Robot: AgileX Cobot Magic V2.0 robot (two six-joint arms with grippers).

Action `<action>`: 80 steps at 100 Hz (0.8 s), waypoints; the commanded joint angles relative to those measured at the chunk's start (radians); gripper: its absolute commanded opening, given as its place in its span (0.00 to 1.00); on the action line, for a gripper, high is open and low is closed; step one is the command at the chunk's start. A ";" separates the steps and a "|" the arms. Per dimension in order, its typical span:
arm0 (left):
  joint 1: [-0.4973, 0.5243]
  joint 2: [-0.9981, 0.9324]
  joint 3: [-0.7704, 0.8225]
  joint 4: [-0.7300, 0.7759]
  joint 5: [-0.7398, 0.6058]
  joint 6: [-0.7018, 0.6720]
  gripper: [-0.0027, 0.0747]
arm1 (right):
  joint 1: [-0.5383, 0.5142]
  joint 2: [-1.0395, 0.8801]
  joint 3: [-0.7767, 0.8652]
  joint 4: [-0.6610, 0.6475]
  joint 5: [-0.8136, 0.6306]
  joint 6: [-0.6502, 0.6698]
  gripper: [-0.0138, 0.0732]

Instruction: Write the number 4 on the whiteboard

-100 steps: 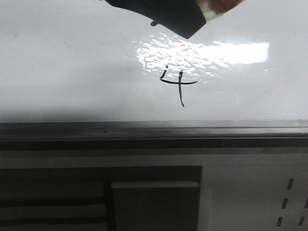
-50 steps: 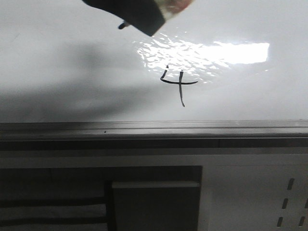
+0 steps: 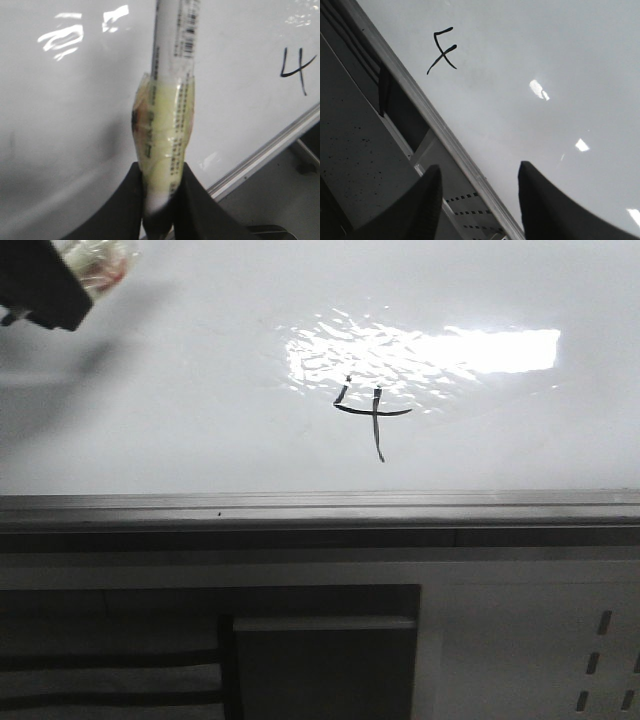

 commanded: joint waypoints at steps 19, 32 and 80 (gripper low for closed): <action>0.159 -0.140 0.223 -0.076 -0.284 -0.073 0.01 | -0.006 -0.004 -0.024 0.000 -0.062 0.004 0.51; 0.174 -0.121 0.234 -0.093 -0.329 -0.073 0.01 | -0.006 -0.004 -0.024 0.010 -0.066 0.004 0.51; 0.174 -0.076 0.234 -0.118 -0.492 -0.073 0.01 | -0.006 -0.004 -0.024 0.015 -0.066 0.004 0.51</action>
